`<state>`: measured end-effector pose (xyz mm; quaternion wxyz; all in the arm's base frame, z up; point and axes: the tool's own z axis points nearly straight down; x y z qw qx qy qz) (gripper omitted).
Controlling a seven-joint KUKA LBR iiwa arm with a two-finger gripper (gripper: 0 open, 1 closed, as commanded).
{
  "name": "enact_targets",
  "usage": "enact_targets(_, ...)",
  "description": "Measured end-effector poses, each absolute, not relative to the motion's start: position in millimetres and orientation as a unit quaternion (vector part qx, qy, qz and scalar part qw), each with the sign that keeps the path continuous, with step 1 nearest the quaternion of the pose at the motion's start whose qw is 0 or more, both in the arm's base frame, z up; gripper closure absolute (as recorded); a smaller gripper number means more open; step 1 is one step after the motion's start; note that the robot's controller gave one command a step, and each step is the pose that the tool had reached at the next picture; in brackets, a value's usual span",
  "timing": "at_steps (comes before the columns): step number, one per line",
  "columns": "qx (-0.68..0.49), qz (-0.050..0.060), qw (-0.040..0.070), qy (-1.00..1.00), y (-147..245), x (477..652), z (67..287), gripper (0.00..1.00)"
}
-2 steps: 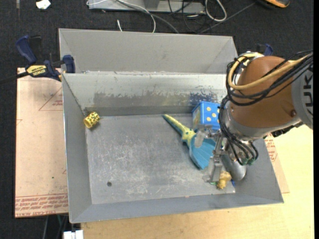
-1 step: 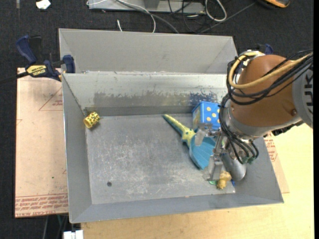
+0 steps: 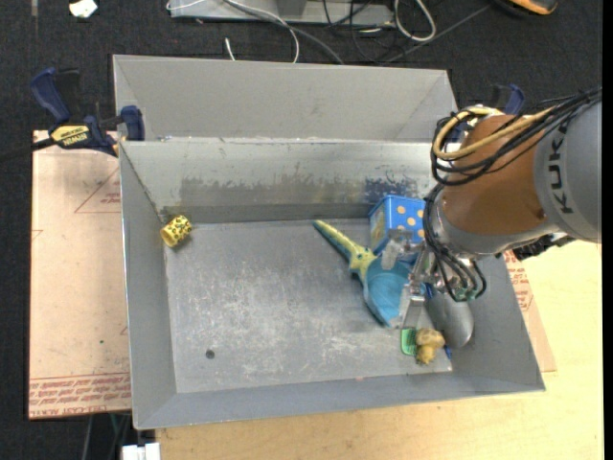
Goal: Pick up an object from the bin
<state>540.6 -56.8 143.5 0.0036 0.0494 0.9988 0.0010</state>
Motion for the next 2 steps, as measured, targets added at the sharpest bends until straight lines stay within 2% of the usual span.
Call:
enact_targets(1, 0.192, 0.003, 0.005, 0.981, -86, 526.3, 74, 0.0)
enact_targets(2, 0.164, 0.002, 0.001, 0.986, -37, 551.5, 70, 0.0)
